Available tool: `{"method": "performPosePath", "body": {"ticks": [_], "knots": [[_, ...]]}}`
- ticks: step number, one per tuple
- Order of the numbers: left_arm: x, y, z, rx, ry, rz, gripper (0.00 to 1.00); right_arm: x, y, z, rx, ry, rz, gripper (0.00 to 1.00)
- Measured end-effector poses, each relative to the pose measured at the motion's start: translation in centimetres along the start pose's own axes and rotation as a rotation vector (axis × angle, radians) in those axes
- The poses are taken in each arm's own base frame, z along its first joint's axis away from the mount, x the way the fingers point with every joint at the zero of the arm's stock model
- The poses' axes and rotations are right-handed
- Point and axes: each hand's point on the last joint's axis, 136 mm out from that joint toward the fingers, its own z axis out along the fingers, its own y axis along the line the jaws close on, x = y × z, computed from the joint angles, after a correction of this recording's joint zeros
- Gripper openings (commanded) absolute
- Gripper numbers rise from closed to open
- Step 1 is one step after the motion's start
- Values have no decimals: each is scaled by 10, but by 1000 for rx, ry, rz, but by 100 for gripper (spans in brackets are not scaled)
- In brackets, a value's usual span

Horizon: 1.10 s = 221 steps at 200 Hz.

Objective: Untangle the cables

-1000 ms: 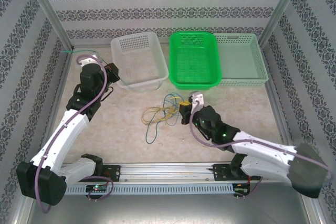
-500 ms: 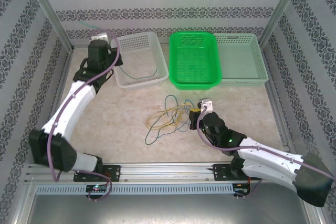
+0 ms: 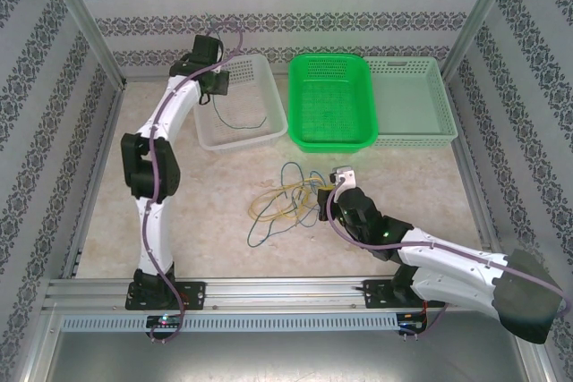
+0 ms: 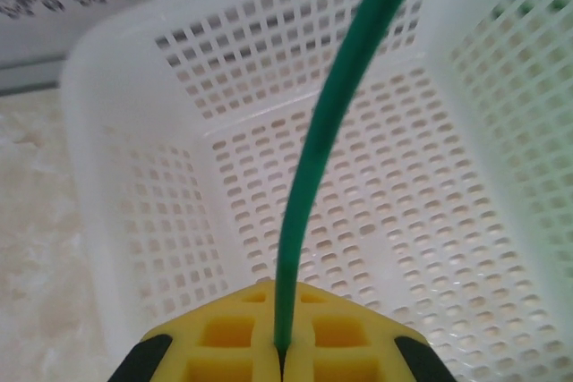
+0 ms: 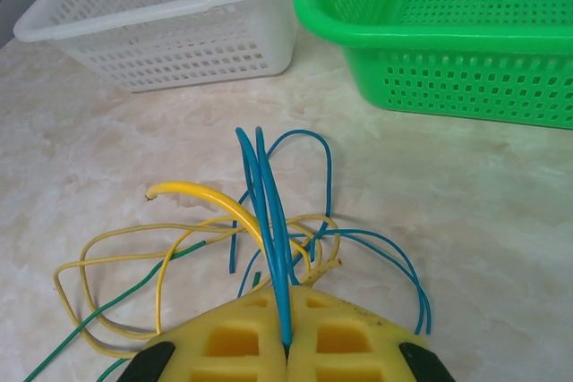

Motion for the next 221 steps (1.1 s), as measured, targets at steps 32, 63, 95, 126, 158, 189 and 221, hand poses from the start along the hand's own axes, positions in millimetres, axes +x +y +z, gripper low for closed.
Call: {"method": "performPosePath", "body": {"ticks": [32,63,95,126,158,189,221], "knots": [[26,-5,27,13,116,30,79,-2,0,0,2,-2,1,0],[42,-4,24,10,180,29,100,-2,-3,4,20,9,2,2],[43,4,6,-23,181,6,100,0,-6,9,37,25,0,2],[48,17,-37,-55,155,-43,100,0,-3,15,38,42,-4,2],[60,30,-54,-53,156,-104,96,0,0,18,33,54,-6,2],[106,28,-30,-32,275,-140,92,0,0,18,34,54,-6,2],[132,16,-6,15,359,-160,65,-4,1,16,28,43,-3,2]]}}
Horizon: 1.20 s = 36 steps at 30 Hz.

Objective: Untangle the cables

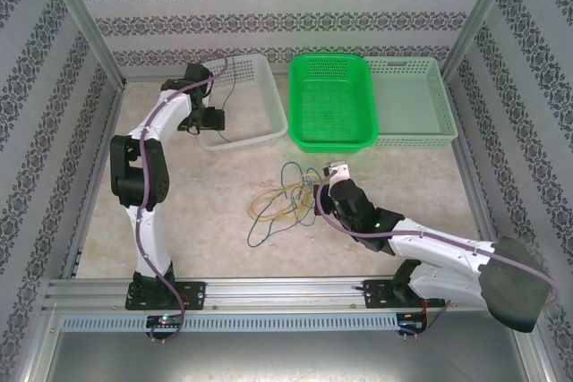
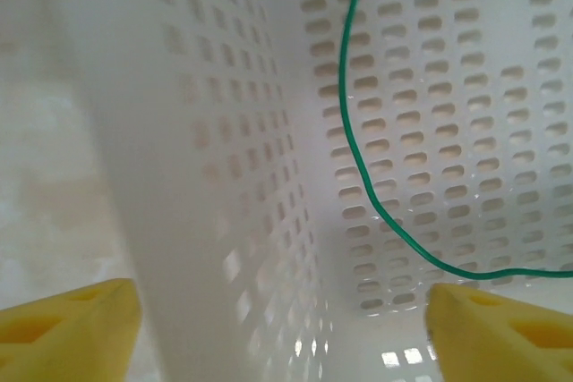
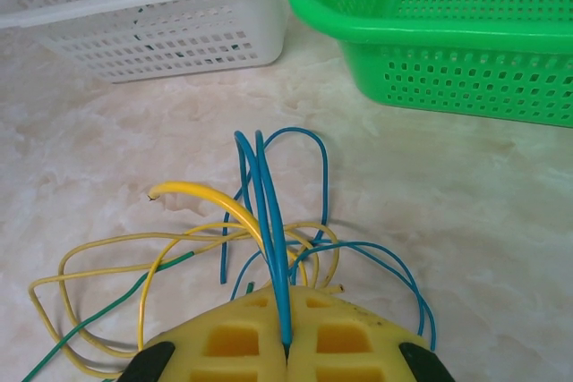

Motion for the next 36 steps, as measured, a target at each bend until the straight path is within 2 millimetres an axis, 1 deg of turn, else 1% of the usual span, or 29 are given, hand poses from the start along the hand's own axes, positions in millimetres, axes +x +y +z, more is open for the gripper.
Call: {"method": "performPosePath", "body": {"ticks": [2,3,5,9,12,13,16,17,18,19,21,22,23,24,25,26,28,29,31,33,34,36], "knots": [[3,-3,9,12,21,3,44,-4,1,-3,-7,-13,4,2],[5,-1,12,5,28,5,37,-7,2,-5,-12,-24,8,2],[5,1,15,4,34,4,30,-13,3,-10,-22,-45,17,2],[4,10,10,-11,14,-3,28,-16,-1,-20,-25,-76,43,3],[12,27,1,-35,13,-5,26,-13,-7,-23,-8,-69,45,3],[17,36,-3,-46,16,-9,26,-12,-9,-24,-1,-65,44,4],[21,55,-12,-77,9,-15,26,-3,-14,-23,21,-29,31,4],[21,60,-14,-87,5,-16,28,1,-16,-23,29,-15,26,4],[21,64,-16,-101,1,-14,33,5,-18,-23,38,1,21,4],[20,68,-18,-113,-4,-14,41,8,-19,-23,43,11,18,6],[19,73,-21,-138,-11,-5,63,14,-23,-23,58,36,20,11],[19,74,-22,-144,-13,-3,72,16,-25,-24,68,43,26,15],[20,75,-25,-151,-18,-4,79,17,-27,-25,75,47,33,24],[21,76,-28,-155,-23,-7,86,17,-28,-27,81,44,43,35],[23,77,-32,-158,-31,-11,96,16,-30,-29,85,37,55,41],[24,78,-38,-165,-41,-8,100,16,-32,-32,90,28,69,45],[27,80,-56,-184,-79,-13,100,15,-36,-36,102,15,84,51],[29,80,-70,-196,-107,-10,100,14,-38,-39,107,9,90,54],[31,74,-95,-199,-167,1,100,13,-41,-43,113,-1,98,59],[37,58,-121,-177,-234,26,100,12,-42,-47,116,-4,98,62],[41,49,-129,-165,-254,41,100,12,-43,-48,118,-2,94,63],[63,17,-143,-112,-285,99,100,14,-44,-48,126,13,77,65]]}}
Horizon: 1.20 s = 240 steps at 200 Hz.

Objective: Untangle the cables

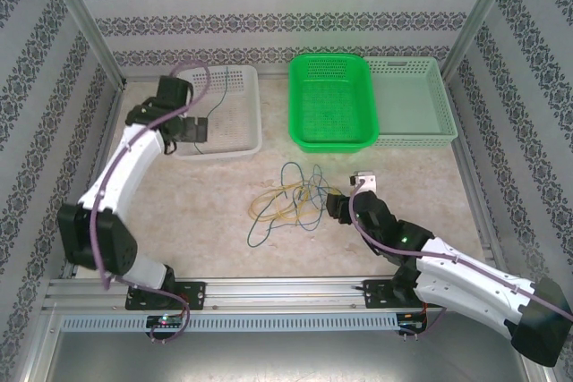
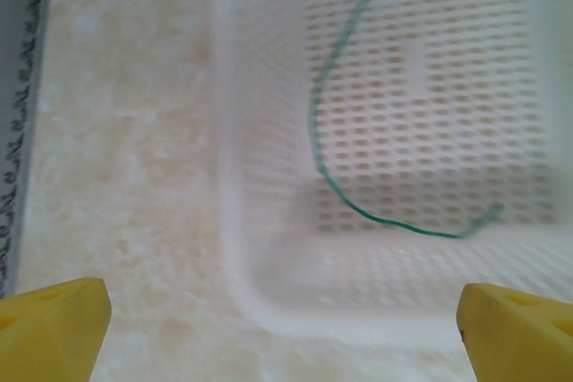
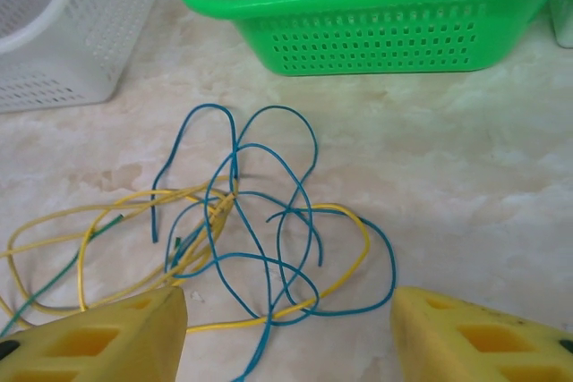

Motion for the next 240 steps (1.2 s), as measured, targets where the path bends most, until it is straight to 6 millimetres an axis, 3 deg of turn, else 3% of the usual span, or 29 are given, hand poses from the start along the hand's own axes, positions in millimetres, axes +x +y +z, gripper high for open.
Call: {"method": "performPosePath", "body": {"ticks": [15,29,34,65,80,118,171,201,240], "knots": [[28,-37,-8,73,14,49,98,-1,1,-1,5,16,-26,67],[71,-72,-4,155,95,86,94,-6,7,0,3,24,-43,69],[95,-85,1,184,151,93,92,-9,9,1,3,25,-47,69],[200,-111,14,218,396,82,90,-10,18,14,12,63,-72,72],[226,-126,6,241,443,94,90,-2,17,25,28,108,-74,72],[244,-159,-6,286,463,85,88,13,9,48,71,212,-21,71],[259,-180,19,245,515,34,76,16,17,57,52,252,11,70],[260,-183,30,205,527,42,61,13,12,57,56,245,33,70],[257,-189,33,194,536,54,22,6,-1,48,67,206,80,69]]}}
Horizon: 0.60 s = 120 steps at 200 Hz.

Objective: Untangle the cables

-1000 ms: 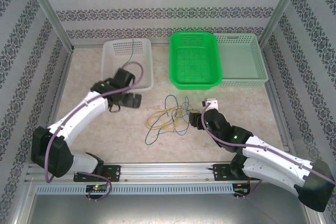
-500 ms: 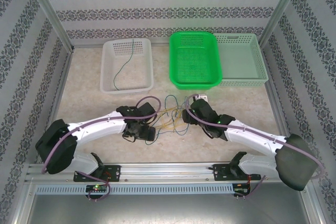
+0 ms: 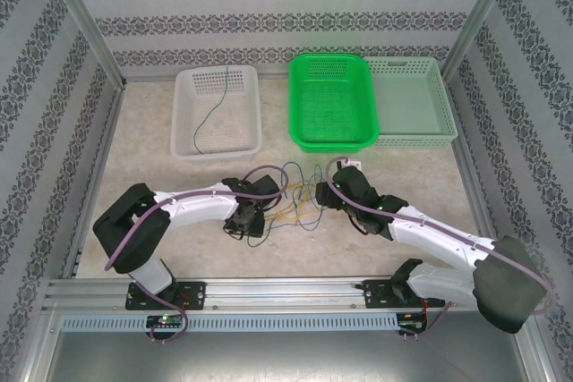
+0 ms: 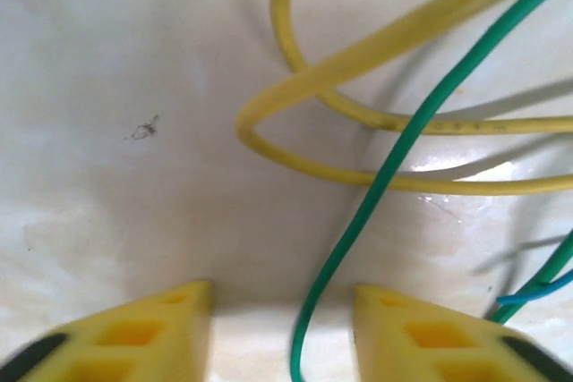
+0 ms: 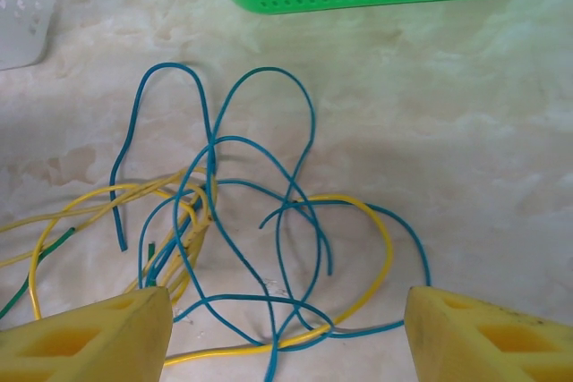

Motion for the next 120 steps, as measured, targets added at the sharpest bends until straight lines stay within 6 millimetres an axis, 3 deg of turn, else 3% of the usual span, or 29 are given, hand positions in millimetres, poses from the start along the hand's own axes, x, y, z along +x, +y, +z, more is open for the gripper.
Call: {"method": "performPosePath", "body": {"ticks": [31,78,120], "knots": [[-3,-2,0,-4,-6,29,0,3,-4,-1,6,3,2,69],[-4,1,-2,-11,-21,69,0,27,-5,22,20,104,-17,75],[-7,11,-12,-47,-74,128,0,41,16,41,-38,155,-48,79]]}}
